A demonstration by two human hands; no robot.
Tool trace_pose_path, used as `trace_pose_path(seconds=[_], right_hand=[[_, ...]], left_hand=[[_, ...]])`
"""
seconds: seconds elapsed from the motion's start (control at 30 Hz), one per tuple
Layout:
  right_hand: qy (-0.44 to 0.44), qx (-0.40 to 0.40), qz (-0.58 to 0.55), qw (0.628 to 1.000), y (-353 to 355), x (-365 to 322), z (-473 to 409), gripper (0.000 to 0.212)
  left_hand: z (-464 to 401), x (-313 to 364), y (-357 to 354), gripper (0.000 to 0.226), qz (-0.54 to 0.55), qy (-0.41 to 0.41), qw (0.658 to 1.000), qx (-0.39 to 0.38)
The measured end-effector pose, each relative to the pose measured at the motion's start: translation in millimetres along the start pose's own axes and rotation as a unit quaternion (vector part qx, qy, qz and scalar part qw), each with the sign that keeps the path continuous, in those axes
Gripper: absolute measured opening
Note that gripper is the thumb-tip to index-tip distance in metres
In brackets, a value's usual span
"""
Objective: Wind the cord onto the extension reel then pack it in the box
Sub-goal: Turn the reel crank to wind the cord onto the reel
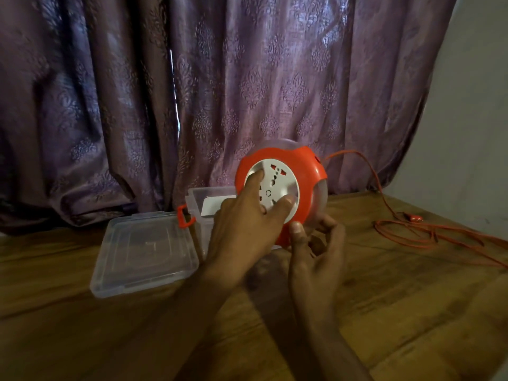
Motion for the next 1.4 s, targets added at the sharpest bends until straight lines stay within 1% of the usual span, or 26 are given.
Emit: trace_pose_path(seconds=[0.1,0.17,0.23,0.3,0.33,0.4,0.47,0.5,0.53,0.6,0.67,0.73,0.77,0.8,0.87,0.93,1.03,1.13,1.2,1.27,1.33,1.37,1.4], right_hand=[[0.022,-0.022,0.025,0.999,-3.1,-4.0,1.9,0.024],[0.017,-0.022,0.023,0.999,-2.5,-3.2,2.7,0.024],[0.006,-0.015,0.018,1.0,-0.9,-0.6,1.5,0.023],[-0.008,-0.011,0.008,1.0,-0.2,2.1,-1.0,0.025],[-0.017,-0.01,-0.002,1.0,0.3,3.5,-2.1,0.025],[-0.03,-0.006,-0.012,0.999,2.2,6.2,-4.3,0.024],[-0.049,0.002,-0.021,0.999,4.0,10.3,-4.4,0.021],[-0.065,0.008,-0.03,0.997,4.4,12.2,-4.2,0.02],[-0.079,0.013,-0.038,0.996,4.2,14.3,-4.2,0.021],[-0.097,0.024,-0.05,0.994,3.8,16.8,-5.3,0.022],[-0.104,0.042,-0.065,0.992,6.1,18.7,-6.7,0.021],[-0.108,0.059,-0.076,0.99,9.9,22.5,-8.1,0.025],[-0.107,0.064,-0.079,0.989,11.6,24.1,-8.7,0.027],[-0.106,0.068,-0.08,0.989,12.3,24.8,-9.1,0.029],[-0.104,0.074,-0.079,0.989,12.7,23.8,-8.5,0.034],[-0.096,0.071,-0.071,0.99,11.6,20.8,-7.6,0.038],[-0.083,0.05,-0.06,0.993,7.6,17.0,-6.2,0.035],[-0.066,0.035,-0.04,0.996,4.4,13.2,-3.6,0.031],[-0.051,0.023,-0.019,0.998,1.8,9.1,-1.0,0.029],[-0.044,0.014,-0.012,0.999,1.3,8.0,0.5,0.027],[-0.033,0.004,-0.002,0.999,0.6,6.8,1.7,0.027],[-0.027,-0.001,0.0,1.0,0.0,6.2,2.4,0.028],[-0.021,-0.007,0.001,1.0,-1.0,4.8,2.9,0.03]], left_hand=[[0.7,-7.0,-1.7,0.071,0.061,0.04,0.997,0.008],[2.3,-7.4,2.6,0.07,0.043,0.03,0.998,0.026],[4.1,-0.1,10.7,0.068,-0.045,-0.021,0.997,0.067],[7.2,13.1,14.9,0.064,-0.153,-0.103,0.978,0.096],[8.6,17.9,13.8,0.064,-0.203,-0.136,0.965,0.094],[9.2,20.4,8.4,0.068,-0.272,-0.164,0.946,0.065],[7.3,18.5,4.2,0.072,-0.299,-0.174,0.937,0.043],[5.3,18.2,3.1,0.072,-0.291,-0.182,0.939,0.029],[3.2,18.6,3.9,0.071,-0.262,-0.191,0.946,0.014],[-0.2,21.3,13.5,0.064,-0.16,-0.203,0.966,0.01],[-0.5,24.5,29.5,0.052,-0.086,-0.213,0.971,0.065],[0.3,23.9,43.2,0.04,-0.072,-0.195,0.969,0.134],[0.1,22.0,46.6,0.034,-0.07,-0.174,0.97,0.154],[-0.1,19.5,47.0,0.029,-0.064,-0.151,0.974,0.159],[-1.1,13.5,39.8,0.028,-0.056,-0.106,0.985,0.122],[-0.9,9.6,29.6,0.036,-0.081,-0.076,0.991,0.074],[-2.4,5.1,21.4,0.051,-0.121,-0.039,0.991,0.028],[-3.0,3.4,13.6,0.063,-0.1,-0.012,0.994,-0.031],[-2.1,1.9,10.9,0.063,-0.047,0.009,0.998,-0.048],[-1.2,-0.3,6.4,0.058,0.06,0.034,0.995,-0.066],[0.0,-4.0,1.7,0.054,0.16,0.066,0.982,-0.076],[0.1,-5.3,1.2,0.052,0.178,0.073,0.979,-0.068],[0.6,-5.9,1.6,0.05,0.173,0.071,0.981,-0.053]])
Point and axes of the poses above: each hand's wrist, its own z-axis away from the middle knuckle, its own y-axis out of the back of the hand, x = y × z, the point moved 7 cm from there along -z, towards the middle knuckle, and after that the axes turned 15 degrees about -z, right-handed, at the moved point
